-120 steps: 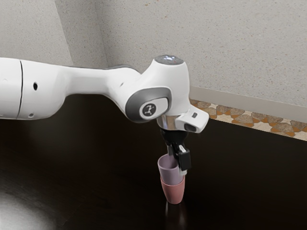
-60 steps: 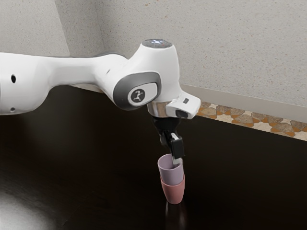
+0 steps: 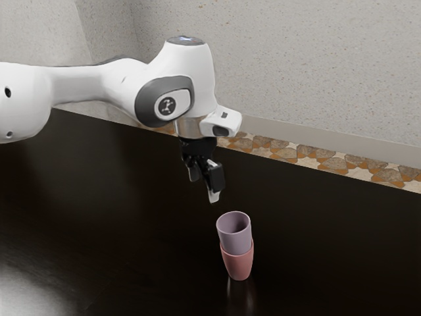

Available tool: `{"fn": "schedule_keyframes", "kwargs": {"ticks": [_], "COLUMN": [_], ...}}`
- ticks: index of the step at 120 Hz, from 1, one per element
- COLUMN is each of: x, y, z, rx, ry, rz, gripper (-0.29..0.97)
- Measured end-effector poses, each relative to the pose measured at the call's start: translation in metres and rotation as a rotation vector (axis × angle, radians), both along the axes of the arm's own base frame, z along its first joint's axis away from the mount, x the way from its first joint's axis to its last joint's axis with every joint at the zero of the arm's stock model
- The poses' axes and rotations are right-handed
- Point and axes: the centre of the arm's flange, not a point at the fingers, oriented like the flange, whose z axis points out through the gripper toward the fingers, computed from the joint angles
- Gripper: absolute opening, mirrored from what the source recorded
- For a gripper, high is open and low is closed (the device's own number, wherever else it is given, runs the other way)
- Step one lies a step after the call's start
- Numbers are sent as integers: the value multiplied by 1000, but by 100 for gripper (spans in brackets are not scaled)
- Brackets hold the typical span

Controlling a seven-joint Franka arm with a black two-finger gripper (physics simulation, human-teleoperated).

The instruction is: Place the left cup onto the right cup

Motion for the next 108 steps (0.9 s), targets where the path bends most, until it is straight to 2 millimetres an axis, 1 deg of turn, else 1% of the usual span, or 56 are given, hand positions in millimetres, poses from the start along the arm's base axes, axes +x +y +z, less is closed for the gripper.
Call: {"fn": "schedule_keyframes", "kwargs": {"ticks": [22,40,65,72,108], "x": [16,26,35,37,38], "y": [41,81,139,154,210], "z": [16,28,51,60,103], "rx": [5,14,25,25,29], "ry": [2,15,24,20,4], "rz": [81,156,260,286,387], "gripper": [68,68,68,68,68]}}
